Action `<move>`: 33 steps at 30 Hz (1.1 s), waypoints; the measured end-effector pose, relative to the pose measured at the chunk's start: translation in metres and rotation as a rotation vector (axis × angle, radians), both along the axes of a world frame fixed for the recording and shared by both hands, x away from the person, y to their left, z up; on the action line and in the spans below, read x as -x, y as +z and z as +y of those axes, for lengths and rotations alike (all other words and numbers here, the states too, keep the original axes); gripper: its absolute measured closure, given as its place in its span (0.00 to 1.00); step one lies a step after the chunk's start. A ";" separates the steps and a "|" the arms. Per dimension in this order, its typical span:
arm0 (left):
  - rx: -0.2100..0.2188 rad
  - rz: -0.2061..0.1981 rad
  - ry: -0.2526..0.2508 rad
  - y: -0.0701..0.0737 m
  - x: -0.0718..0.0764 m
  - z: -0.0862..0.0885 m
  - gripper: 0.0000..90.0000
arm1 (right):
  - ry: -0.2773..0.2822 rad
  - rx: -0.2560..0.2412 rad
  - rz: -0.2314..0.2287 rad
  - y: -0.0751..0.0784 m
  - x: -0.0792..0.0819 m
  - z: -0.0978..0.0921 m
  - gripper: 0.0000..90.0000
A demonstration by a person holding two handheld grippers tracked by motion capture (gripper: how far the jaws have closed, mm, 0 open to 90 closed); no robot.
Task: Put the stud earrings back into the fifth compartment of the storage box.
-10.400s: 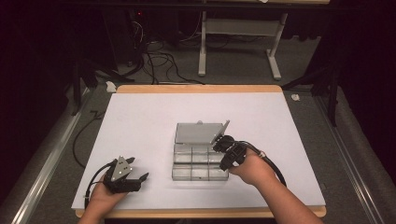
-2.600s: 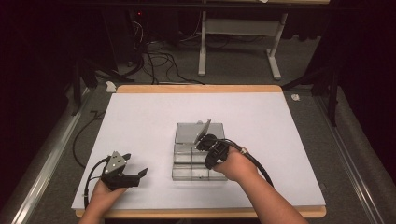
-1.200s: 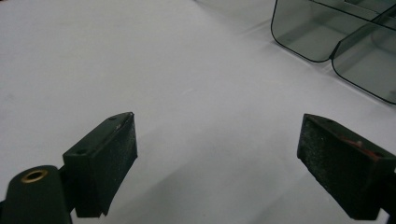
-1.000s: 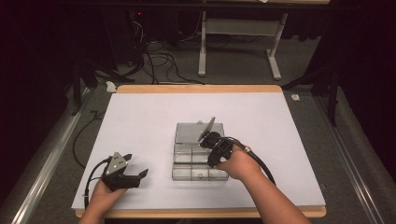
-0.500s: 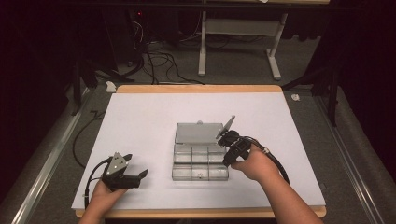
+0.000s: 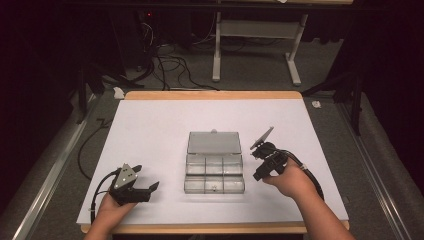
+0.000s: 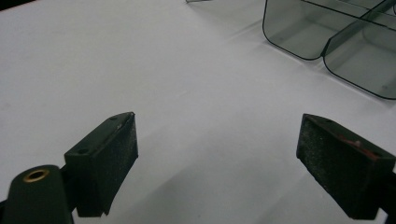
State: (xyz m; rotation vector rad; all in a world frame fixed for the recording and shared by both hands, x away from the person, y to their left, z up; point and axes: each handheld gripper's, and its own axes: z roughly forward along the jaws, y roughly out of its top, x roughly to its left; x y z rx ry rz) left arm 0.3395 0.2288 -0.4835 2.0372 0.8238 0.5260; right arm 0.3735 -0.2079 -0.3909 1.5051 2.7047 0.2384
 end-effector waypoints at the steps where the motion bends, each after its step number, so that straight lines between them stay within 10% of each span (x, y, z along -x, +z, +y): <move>1: 0.000 0.000 0.000 0.000 0.000 0.000 0.15 | -0.006 0.000 -0.005 -0.001 0.001 -0.005 0.64; 16: -0.009 -0.001 -0.004 0.000 0.000 0.000 0.14 | -0.072 -0.091 -0.158 -0.024 0.022 -0.036 0.47; 33: -0.009 -0.007 -0.013 0.000 0.001 -0.001 0.14 | -0.180 -0.280 -0.523 -0.063 0.062 -0.049 0.44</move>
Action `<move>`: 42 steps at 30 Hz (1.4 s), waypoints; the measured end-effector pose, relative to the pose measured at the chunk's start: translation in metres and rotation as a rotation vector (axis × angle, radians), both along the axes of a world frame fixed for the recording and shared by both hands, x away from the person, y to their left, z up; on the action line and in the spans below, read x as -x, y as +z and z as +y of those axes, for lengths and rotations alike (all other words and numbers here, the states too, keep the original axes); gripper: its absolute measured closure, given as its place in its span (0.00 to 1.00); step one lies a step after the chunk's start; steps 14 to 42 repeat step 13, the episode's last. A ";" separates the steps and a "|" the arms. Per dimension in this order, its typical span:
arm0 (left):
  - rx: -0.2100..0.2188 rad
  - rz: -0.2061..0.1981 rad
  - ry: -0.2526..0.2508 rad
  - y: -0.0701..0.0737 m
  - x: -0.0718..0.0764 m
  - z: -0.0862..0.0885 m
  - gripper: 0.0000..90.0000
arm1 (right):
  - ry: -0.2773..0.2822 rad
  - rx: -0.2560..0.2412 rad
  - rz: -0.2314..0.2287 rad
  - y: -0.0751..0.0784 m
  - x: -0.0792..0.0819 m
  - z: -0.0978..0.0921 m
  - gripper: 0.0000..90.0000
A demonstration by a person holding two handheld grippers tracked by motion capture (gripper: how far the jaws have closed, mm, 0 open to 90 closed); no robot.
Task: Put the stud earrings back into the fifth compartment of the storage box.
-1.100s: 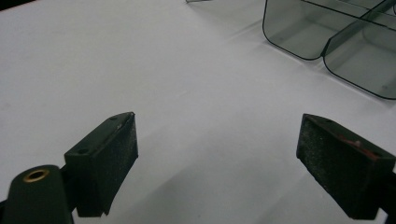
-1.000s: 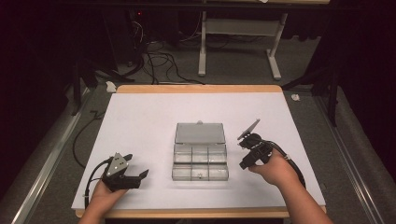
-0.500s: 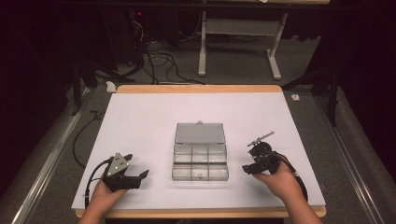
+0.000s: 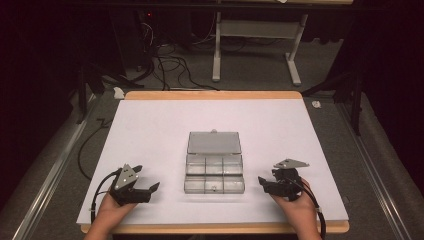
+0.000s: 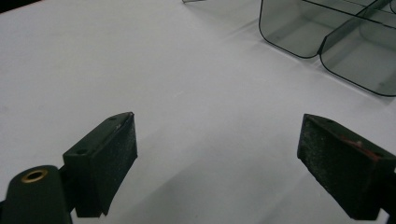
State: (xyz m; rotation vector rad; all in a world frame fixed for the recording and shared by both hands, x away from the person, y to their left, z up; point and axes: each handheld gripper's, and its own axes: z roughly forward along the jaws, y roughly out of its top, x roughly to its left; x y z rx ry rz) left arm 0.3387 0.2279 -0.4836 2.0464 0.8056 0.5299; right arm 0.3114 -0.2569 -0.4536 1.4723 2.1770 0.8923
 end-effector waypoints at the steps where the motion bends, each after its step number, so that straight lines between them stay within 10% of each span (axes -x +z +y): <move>1: 0.001 0.000 0.001 0.000 0.000 0.000 0.14 | -0.003 -0.008 -0.013 -0.001 0.002 -0.001 0.43; 10: 0.012 0.005 0.017 0.000 -0.001 0.001 0.14 | -0.044 -0.083 -0.091 -0.008 0.001 -0.003 0.37; 42: 0.006 0.001 0.016 0.000 0.000 0.001 0.14 | -0.040 -0.053 -0.082 -0.010 0.002 -0.004 0.36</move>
